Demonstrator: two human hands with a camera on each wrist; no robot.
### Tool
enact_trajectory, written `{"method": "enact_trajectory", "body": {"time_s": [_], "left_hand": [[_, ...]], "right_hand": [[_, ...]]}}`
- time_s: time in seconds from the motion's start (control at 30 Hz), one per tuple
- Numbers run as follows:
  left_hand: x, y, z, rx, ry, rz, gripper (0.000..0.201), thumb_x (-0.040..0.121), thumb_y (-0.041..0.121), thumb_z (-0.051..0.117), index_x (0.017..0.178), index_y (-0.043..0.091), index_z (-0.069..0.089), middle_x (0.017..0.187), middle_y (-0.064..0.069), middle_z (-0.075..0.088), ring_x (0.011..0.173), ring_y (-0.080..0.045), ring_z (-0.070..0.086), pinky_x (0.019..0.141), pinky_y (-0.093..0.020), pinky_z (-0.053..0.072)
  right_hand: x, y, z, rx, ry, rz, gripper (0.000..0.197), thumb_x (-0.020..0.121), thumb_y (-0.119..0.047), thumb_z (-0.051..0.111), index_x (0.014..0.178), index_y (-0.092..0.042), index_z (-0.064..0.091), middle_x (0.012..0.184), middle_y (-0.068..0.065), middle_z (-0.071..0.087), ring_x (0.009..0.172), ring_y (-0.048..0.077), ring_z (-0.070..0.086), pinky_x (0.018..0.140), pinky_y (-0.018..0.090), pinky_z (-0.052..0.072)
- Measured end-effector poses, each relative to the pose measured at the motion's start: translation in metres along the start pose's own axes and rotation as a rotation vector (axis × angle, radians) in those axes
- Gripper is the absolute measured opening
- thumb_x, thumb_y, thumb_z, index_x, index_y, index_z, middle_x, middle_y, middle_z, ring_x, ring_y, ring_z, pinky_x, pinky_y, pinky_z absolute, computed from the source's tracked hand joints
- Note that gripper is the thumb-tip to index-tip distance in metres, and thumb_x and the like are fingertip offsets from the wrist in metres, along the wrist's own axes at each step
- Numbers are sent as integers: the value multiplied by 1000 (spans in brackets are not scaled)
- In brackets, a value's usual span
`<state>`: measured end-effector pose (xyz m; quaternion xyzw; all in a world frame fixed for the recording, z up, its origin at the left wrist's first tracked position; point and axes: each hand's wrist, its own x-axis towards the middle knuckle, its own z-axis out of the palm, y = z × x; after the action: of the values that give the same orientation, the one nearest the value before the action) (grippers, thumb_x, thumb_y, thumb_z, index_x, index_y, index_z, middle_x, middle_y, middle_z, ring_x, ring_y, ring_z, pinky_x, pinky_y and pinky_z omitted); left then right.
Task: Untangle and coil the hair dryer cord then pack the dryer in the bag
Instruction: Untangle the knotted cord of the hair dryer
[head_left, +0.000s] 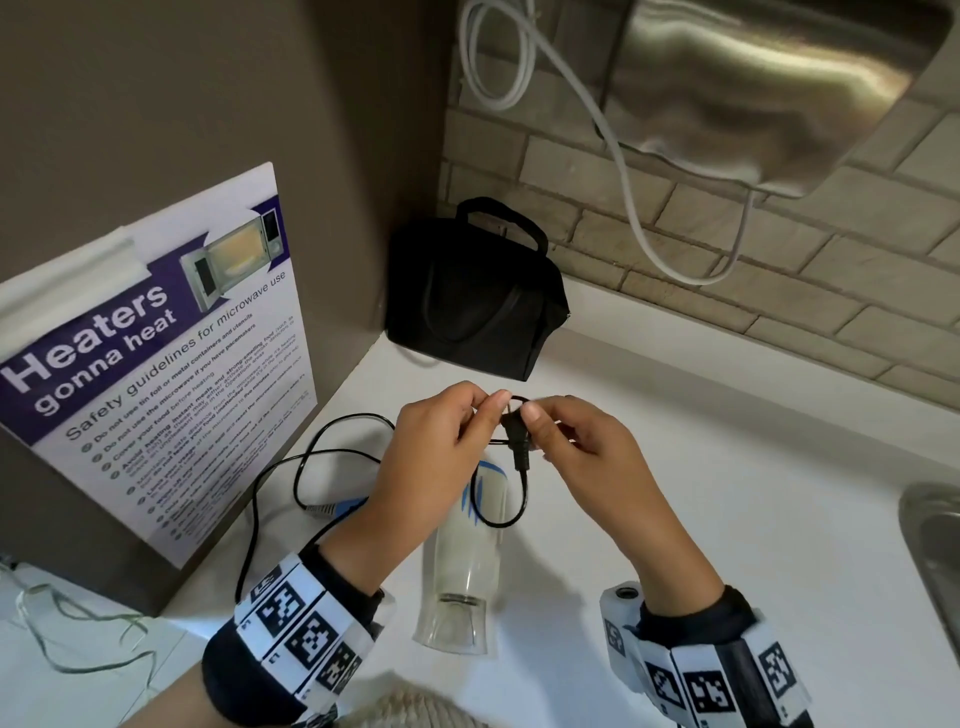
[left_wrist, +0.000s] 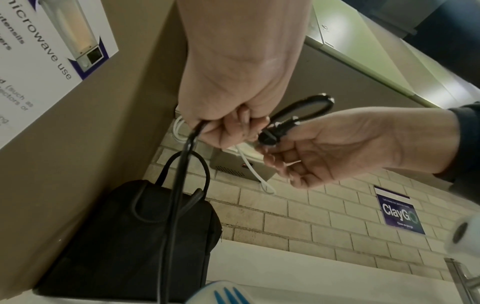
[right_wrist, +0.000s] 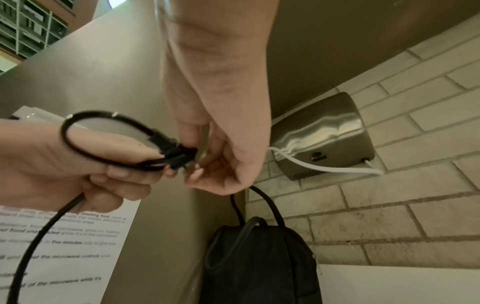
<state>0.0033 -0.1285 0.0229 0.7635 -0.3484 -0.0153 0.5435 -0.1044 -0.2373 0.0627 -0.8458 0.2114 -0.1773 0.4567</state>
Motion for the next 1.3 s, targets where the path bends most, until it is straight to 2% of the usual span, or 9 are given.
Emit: {"method": "enact_trajectory", "body": {"time_s": [0.17,0.3,0.43,0.6,0.67,0.83,1.0,1.13,1.3], "left_hand": [[2,-4,-1,-39,-24,-9,35,93,42,51,78,12,61,61,-8,64,58,-22,60,61,-41,51],[2,0,-4,-50,-43,-26,30,92,38,55,78,14,62,49,-3,53,43,-11,46,48,-33,48],[4,1,-11,-110,-49,-111,28,89,43,57,75,21,63,56,-17,53,50,-24,43,52,-36,41],[15,-7,-32,-196,50,-257,30,92,43,52,74,21,62,59,-8,49,56,-15,44,60,-35,45],[17,-8,-37,-224,38,-287,29,93,42,51,77,22,64,63,-9,52,59,-15,48,66,-34,48],[16,-4,-38,-273,-17,-282,17,93,36,54,97,22,63,63,3,59,53,0,48,59,-17,39],[14,8,-43,-235,-38,-159,16,85,26,68,99,21,61,80,4,73,80,-17,63,76,-26,50],[11,22,-40,-127,-108,-45,14,86,19,67,99,23,69,82,14,67,80,4,60,72,-7,45],[10,28,-35,-14,-52,16,13,93,17,58,94,18,71,79,15,67,81,11,57,69,-1,39]], "right_hand": [[-4,-6,4,192,-95,80,22,96,-33,49,86,-18,63,77,-7,69,73,5,67,76,26,56],[-6,-6,11,448,-219,240,19,97,-23,50,111,-11,55,88,5,71,76,17,68,74,29,56],[-10,-2,11,434,-265,166,34,95,-4,52,125,-16,44,83,8,70,74,17,67,71,23,52],[-12,5,-12,600,-157,148,46,93,-1,50,134,-21,42,82,12,70,88,24,68,85,32,55],[-10,9,-20,666,-68,209,38,94,-7,50,129,-19,48,84,10,71,91,22,68,81,31,53],[-5,21,-29,831,186,366,25,93,-8,54,113,-23,50,89,8,73,84,20,71,73,30,52],[-5,41,-27,425,126,407,6,88,-11,64,91,-14,60,85,0,62,87,15,65,71,25,45],[-6,51,-18,287,-65,480,10,92,-21,57,97,-16,65,93,-3,65,90,13,61,75,26,42],[-11,43,-7,164,-305,459,22,98,-29,46,109,-19,63,94,-9,68,84,10,55,80,24,40]]}}
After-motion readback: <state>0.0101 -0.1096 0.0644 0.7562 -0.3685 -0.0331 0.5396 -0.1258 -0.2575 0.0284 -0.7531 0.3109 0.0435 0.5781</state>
